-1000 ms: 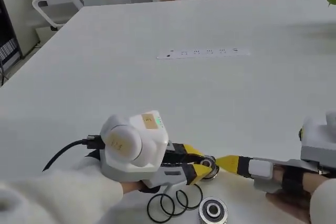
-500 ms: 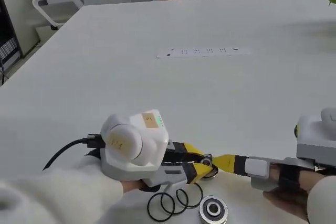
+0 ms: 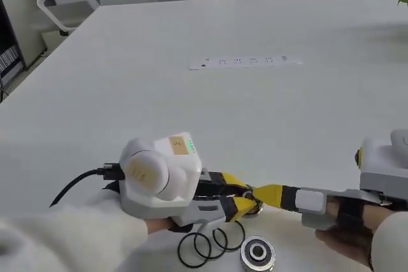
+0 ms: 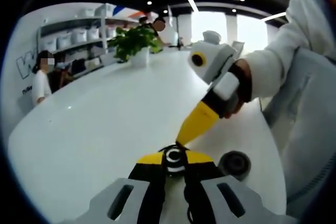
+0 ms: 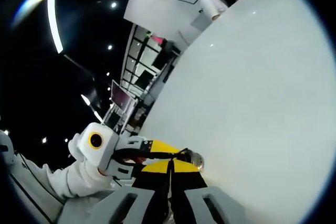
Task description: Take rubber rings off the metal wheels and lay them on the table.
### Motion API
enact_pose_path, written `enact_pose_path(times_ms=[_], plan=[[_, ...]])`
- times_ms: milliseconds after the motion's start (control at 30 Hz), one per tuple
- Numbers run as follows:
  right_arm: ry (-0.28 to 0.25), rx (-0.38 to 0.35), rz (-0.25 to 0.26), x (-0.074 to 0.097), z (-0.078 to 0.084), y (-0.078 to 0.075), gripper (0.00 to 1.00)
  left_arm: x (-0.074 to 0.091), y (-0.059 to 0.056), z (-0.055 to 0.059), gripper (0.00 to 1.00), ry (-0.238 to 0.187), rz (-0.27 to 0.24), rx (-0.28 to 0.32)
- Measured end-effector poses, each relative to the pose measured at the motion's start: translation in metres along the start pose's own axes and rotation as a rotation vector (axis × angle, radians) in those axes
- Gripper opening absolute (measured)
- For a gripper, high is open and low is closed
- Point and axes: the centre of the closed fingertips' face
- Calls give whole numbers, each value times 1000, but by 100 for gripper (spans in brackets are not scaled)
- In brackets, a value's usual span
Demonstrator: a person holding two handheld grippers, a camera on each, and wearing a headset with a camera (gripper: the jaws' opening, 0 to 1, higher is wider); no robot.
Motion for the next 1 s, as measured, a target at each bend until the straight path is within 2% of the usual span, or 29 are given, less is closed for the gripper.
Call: enact_pose_path(times_ms=[167,333,500,600,733,767,800,900,1000], plan=[[-16,38,30,1,-4,-5,0,0,1,-1,14,14,10,19],[-38,11,55,6,-7,-13,0,5,0,0,14,32,24,8],[-30,23,51,5,-6,-9,0,9,-2,3,13,49,38,3],[-21,19,37,4,-3,-6,0,10,-4,4,13,55,42,-16],[-11,28,21,2,-1,-1,0,9,-3,4,13,55,38,-13],[-11,29,6,2,-1,2,0,9,-3,4,13,55,38,-15],[-22,3,-47,1,-3,12,0,9,-3,4,13,56,36,-15],[-15,67,27,2,-6,2,0,10,-3,3,12,58,39,-21],[-14,45,17,2,-4,2,0,13,-3,0,16,61,47,-33]])
Point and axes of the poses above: the centre of the closed fingertips' face, and the gripper's own axes: x roughly backward along the fingers, y roughly to its left, z roughly out of its underside, and after that the axes turned 15 degrees about -x, right-handed
